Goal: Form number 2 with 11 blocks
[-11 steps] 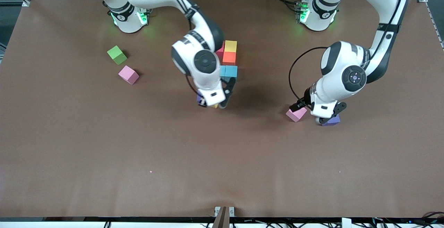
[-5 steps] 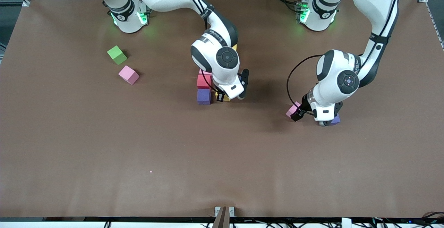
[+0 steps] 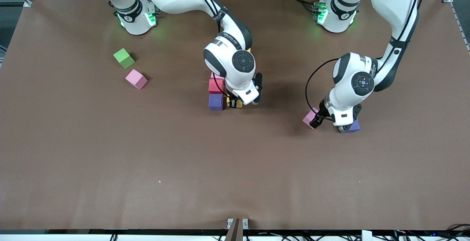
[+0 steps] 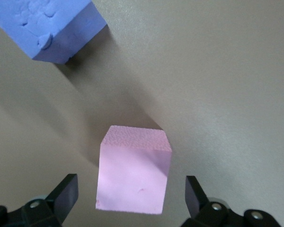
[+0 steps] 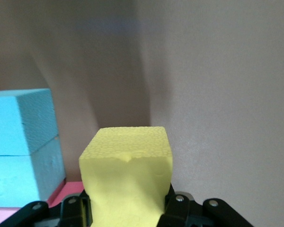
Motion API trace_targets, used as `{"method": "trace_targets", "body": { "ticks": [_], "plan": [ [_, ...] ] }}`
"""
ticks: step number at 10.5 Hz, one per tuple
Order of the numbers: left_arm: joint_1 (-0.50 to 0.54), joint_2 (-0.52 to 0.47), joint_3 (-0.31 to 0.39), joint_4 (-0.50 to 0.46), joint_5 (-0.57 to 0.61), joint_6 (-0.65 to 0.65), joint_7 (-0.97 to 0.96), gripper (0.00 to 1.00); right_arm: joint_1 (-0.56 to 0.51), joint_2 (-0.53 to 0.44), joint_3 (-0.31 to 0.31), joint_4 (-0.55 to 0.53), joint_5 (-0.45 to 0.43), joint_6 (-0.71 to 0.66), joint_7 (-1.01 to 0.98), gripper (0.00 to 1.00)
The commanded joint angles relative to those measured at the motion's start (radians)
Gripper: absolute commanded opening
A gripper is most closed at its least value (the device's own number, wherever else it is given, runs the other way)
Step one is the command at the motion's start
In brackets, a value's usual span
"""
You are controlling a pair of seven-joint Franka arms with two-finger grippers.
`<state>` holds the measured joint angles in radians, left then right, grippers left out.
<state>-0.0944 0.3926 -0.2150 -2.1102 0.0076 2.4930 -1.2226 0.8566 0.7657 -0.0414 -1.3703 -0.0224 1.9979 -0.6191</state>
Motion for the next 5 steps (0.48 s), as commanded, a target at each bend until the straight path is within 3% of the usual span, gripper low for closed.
{"method": "trace_targets", "body": {
  "ticks": [1,5],
  "plan": [
    [0.008,0.011,-0.006,-0.007,0.043,0.024,-0.031,1.0,-0.008,0.0,-0.002,-0.022,-0.019,0.033,-0.011,0.19],
    [0.004,0.066,-0.006,0.001,0.045,0.089,-0.031,1.0,-0.018,0.001,-0.002,-0.044,-0.056,0.05,-0.013,0.19]
  ]
}}
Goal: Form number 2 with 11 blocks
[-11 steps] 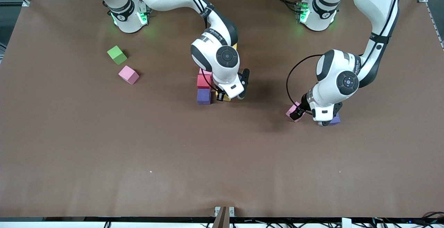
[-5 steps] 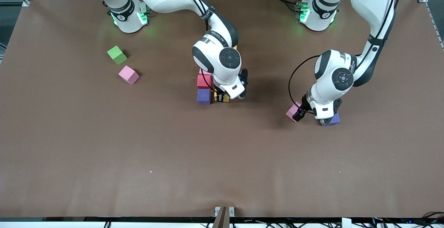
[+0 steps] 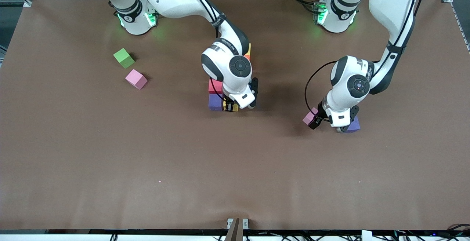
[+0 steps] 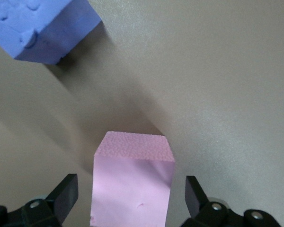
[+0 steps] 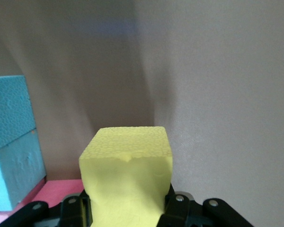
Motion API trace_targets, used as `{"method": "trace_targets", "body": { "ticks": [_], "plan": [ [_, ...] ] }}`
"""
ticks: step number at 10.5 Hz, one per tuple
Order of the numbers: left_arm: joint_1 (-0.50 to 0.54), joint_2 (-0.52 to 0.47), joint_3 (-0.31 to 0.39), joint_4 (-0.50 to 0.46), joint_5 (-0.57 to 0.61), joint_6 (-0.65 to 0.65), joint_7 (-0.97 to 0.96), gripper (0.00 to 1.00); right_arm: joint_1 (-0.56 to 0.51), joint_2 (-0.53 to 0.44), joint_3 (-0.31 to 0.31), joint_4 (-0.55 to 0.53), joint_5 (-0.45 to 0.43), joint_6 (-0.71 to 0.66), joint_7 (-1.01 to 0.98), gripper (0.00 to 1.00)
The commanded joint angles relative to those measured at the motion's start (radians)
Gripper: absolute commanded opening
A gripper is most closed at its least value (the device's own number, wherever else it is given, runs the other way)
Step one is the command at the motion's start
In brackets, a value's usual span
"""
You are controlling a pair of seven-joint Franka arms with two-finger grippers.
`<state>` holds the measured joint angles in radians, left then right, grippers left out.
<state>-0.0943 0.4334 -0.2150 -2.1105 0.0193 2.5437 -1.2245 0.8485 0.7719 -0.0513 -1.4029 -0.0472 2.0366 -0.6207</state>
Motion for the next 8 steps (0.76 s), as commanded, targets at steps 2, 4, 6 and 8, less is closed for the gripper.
{"method": "trace_targets", "body": {
  "ticks": [2,4,6,8],
  "plan": [
    [0.001,0.057,-0.006,0.009,0.033,0.079,-0.029,0.97,-0.011,-0.006,0.008,-0.034,-0.031,0.036,-0.013,0.19],
    [0.001,0.064,-0.006,0.009,0.033,0.089,-0.029,0.7,-0.011,-0.006,0.008,-0.042,-0.031,0.048,-0.014,0.19],
    [-0.007,0.051,-0.009,0.01,0.031,0.087,-0.061,0.33,-0.009,-0.006,0.008,-0.05,-0.031,0.05,-0.033,0.19],
    [-0.047,0.047,-0.017,0.039,0.031,0.076,-0.178,0.13,-0.011,-0.006,0.008,-0.062,-0.031,0.059,-0.036,0.19]
  ]
}}
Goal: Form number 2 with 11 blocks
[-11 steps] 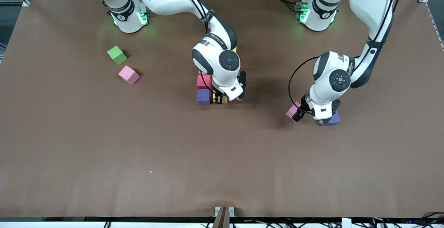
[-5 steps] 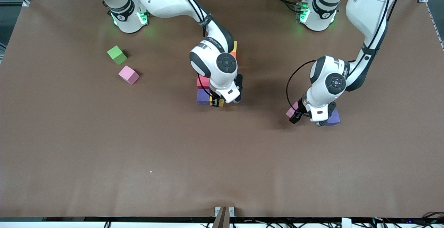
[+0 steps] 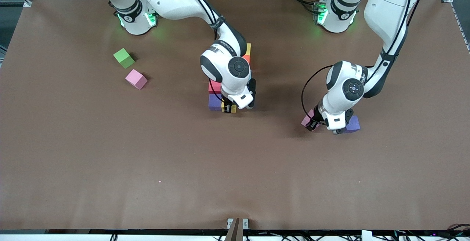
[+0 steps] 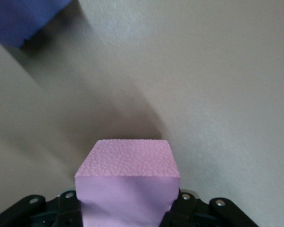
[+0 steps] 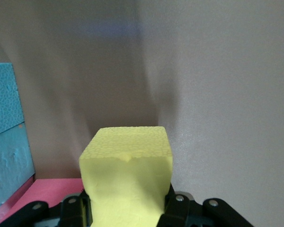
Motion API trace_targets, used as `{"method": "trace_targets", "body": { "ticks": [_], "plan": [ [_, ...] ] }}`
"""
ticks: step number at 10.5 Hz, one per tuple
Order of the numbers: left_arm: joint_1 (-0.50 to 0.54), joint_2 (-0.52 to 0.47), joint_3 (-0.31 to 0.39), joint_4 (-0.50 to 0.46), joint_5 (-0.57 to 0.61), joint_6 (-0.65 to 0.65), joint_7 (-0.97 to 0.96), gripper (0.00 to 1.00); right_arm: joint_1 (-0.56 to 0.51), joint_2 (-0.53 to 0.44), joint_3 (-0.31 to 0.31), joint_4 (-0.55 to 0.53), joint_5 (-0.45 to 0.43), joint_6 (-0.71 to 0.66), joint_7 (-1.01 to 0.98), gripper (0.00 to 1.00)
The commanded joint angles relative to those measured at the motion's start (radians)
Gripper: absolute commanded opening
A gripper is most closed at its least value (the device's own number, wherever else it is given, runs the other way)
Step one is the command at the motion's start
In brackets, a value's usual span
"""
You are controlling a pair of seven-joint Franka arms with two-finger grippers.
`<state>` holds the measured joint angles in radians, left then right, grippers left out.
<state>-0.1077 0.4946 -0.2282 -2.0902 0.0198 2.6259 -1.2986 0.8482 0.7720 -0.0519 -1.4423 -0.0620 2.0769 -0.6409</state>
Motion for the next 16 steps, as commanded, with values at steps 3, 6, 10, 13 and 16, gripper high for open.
{"method": "trace_targets", "body": {
  "ticks": [3,6,10,13,16],
  "plan": [
    [-0.096,-0.013,-0.005,0.052,0.031,-0.049,-0.244,0.09,-0.009,-0.01,0.009,-0.061,-0.016,0.068,-0.016,0.19],
    [-0.179,-0.004,-0.006,0.084,0.029,-0.05,-0.445,0.08,-0.009,-0.01,0.009,-0.064,-0.016,0.068,-0.02,0.19],
    [-0.222,0.015,-0.006,0.116,0.022,-0.102,-0.544,0.08,-0.003,-0.016,0.009,-0.081,-0.016,0.068,-0.022,0.19],
    [-0.243,0.019,-0.01,0.13,0.016,-0.115,-0.582,0.08,0.0,-0.019,0.009,-0.083,-0.015,0.065,-0.011,0.99],
    [-0.296,0.089,-0.008,0.244,0.017,-0.205,-0.651,0.08,0.0,-0.045,0.01,-0.083,-0.013,0.048,-0.016,1.0]
  ]
}}
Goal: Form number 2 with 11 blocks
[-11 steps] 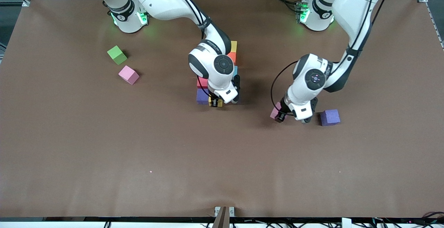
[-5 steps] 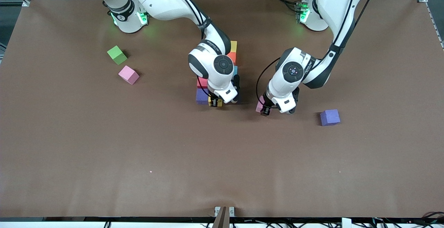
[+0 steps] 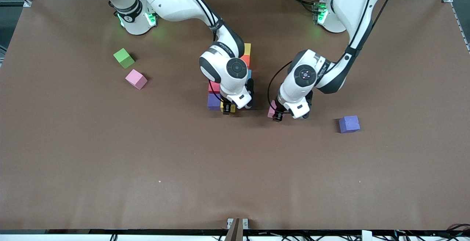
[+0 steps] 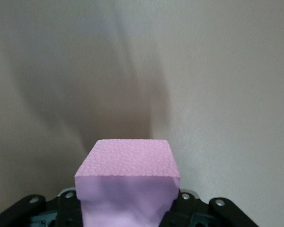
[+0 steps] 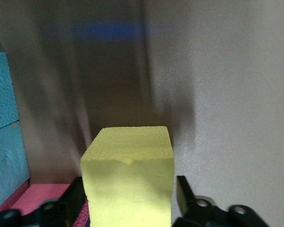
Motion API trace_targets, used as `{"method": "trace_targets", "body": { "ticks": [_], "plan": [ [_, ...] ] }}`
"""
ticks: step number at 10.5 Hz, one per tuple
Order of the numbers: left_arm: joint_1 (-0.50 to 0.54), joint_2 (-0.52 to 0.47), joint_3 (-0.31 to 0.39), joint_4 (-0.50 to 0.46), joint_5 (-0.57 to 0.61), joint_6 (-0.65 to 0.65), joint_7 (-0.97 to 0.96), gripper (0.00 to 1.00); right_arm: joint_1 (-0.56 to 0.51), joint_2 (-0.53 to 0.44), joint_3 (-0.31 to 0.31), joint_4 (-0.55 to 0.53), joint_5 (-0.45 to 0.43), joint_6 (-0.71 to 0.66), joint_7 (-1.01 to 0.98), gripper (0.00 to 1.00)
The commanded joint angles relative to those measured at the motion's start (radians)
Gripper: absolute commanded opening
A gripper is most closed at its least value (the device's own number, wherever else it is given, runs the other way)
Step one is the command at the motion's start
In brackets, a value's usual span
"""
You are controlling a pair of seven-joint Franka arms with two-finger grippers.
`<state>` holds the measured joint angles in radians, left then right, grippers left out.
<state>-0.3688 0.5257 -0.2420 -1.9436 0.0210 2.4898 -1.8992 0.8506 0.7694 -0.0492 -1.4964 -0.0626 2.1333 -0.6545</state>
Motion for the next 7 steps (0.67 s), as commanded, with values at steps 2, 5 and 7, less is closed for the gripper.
{"method": "trace_targets", "body": {
  "ticks": [2,5,7],
  "plan": [
    [-0.036,0.082,0.004,0.15,0.014,-0.098,-0.081,0.08,-0.007,-0.087,0.009,-0.024,-0.002,-0.061,-0.001,1.0],
    [-0.068,0.111,0.004,0.193,0.013,-0.1,-0.141,0.08,-0.013,-0.156,0.011,-0.025,0.003,-0.143,0.006,1.0],
    [-0.087,0.132,0.003,0.227,0.013,-0.111,-0.185,0.08,-0.071,-0.189,0.011,-0.019,0.004,-0.182,0.007,1.0]
  ]
}}
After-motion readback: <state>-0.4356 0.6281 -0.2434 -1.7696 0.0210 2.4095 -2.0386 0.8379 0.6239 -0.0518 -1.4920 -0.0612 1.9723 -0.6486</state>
